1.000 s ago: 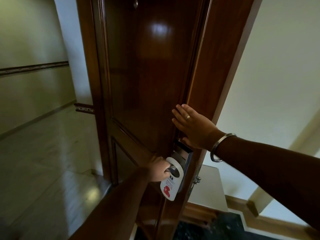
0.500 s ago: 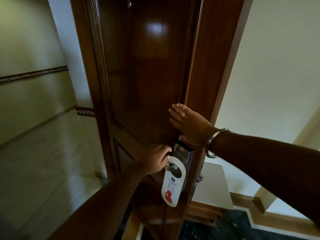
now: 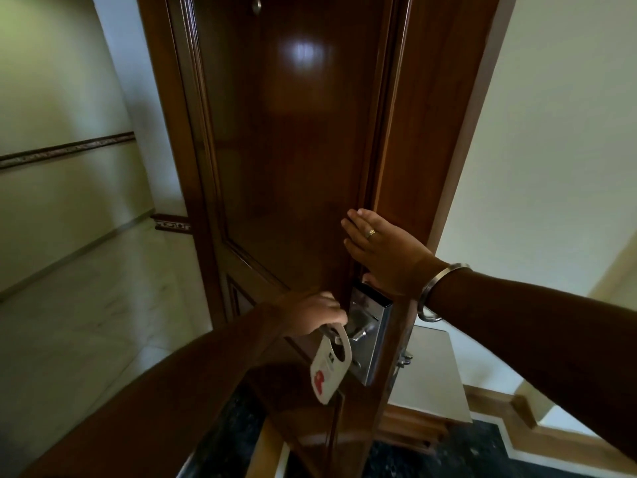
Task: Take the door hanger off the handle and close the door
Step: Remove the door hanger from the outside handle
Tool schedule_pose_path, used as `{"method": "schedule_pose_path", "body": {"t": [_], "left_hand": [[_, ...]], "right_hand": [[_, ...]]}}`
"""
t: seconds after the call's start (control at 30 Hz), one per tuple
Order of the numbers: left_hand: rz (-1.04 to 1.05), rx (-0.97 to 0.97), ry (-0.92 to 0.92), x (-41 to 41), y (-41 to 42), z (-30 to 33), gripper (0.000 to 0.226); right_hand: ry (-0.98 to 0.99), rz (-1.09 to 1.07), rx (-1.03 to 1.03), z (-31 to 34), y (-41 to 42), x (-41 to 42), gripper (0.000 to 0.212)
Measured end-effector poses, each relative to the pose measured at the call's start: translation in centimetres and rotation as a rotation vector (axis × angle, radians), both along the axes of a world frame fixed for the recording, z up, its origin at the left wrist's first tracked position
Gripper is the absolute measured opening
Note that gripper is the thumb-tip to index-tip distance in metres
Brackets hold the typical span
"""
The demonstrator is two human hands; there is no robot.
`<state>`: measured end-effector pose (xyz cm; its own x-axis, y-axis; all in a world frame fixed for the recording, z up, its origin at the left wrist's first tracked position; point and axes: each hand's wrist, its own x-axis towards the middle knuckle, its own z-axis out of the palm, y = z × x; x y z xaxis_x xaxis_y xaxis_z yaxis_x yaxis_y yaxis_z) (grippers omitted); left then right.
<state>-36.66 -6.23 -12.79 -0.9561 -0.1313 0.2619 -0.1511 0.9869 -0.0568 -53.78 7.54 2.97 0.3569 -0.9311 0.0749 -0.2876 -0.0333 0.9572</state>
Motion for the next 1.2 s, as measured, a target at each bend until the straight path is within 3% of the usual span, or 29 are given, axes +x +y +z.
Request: {"method": "schedule_pose_path", "body": {"t": [0.2,0.3,0.67,0.87,1.0,1.1,1.2], "left_hand": [[0.036,-0.051,-0.099,-0.7,-2.2,1.0,0.040],[0.045,-0.021,-0.142,-0.4,-2.8,1.6,0.019],[0.114,-0.090,-0.148,-1.1,-4.3,2.9,0.037],[0.194,0.018,-0.265,-0.8,-5.1,2.3,0.015],[0.180,0.073,-0.095,1.6,-3.8,1.7,0.010],[0.341,0.384,0.051,3.9,-0.7,2.4,0.010],[0.427,0.628,0.328,5.8,3.1,3.2,0.013]], "right_hand": [[-0.002,0.004,0.011,-0.1,-0.2,-0.6,0.077],[-0.015,0.012,0.012,-0.2,-0.3,-1.0,0.076],[-0.077,0.000,0.042,-1.1,-1.0,-1.7,0.075],[-0.060,0.001,0.035,-1.3,-1.0,-2.2,0.075],[-0.079,0.002,0.046,-1.3,-1.0,-2.6,0.076],[-0.106,-0.005,0.065,-0.8,-0.7,-2.5,0.075],[-0.242,0.042,0.124,-0.1,-0.2,-1.9,0.070]]}}
